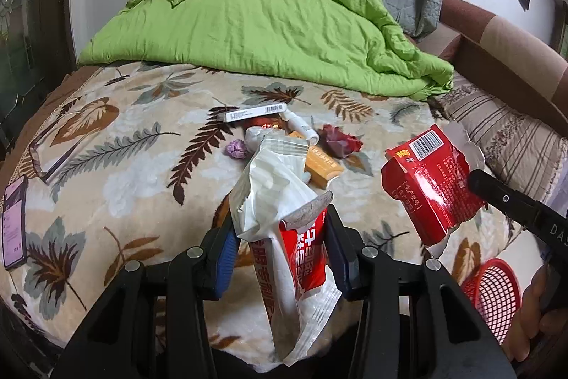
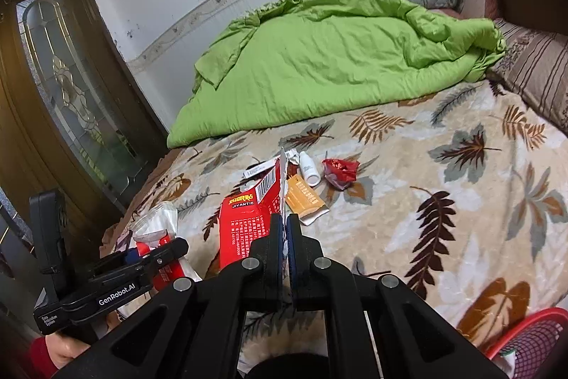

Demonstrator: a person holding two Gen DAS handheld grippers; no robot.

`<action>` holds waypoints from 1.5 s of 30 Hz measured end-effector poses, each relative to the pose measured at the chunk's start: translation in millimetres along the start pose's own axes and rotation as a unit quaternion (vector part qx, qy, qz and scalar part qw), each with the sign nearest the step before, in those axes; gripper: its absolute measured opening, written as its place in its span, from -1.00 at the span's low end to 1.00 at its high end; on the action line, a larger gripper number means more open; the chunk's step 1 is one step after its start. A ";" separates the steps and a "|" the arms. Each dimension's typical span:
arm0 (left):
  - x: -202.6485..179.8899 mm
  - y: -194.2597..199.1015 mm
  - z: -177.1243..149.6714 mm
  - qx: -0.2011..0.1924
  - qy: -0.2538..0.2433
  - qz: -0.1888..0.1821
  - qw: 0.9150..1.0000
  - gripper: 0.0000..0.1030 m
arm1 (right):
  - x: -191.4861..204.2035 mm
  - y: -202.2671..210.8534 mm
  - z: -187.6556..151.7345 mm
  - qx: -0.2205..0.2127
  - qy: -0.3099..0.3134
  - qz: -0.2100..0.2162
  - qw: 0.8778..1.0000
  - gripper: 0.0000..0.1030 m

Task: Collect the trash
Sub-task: 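Lift the red carton with the right tool while the left tool holds the packet, then carry both items to the red basket and open both tools over it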

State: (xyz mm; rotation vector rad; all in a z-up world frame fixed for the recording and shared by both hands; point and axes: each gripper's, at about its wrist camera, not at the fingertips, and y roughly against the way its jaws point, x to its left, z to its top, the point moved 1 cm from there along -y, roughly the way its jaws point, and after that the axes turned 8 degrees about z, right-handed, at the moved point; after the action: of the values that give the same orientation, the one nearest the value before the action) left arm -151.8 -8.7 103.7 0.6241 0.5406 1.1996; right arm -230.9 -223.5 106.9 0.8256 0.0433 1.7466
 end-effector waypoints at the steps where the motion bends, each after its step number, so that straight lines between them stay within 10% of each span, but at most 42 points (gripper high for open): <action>1: -0.5 -4.1 0.2 0.002 -0.001 0.001 1.000 -0.15 | -1.3 -4.5 0.5 0.004 0.000 -0.001 1.000 -0.94; 17: -7.5 -29.0 5.8 0.017 -0.014 0.004 1.000 -0.15 | -17.3 -23.8 6.0 0.018 0.000 -0.015 1.000 -0.94; 35: -63.9 -5.7 -7.0 0.024 -0.066 -0.057 0.996 -0.15 | -53.2 63.0 -9.2 -0.023 -0.035 -0.075 0.996 -0.94; 45: -190.4 -3.2 -29.5 0.088 -0.180 -0.219 0.955 -0.15 | -118.3 176.3 -53.3 -0.042 -0.101 -0.202 0.973 -0.94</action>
State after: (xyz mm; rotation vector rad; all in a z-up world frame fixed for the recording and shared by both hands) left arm -222.5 -187.5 91.1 0.8064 0.4466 0.6043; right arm -394.1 -367.5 82.7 0.8611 0.0015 1.2704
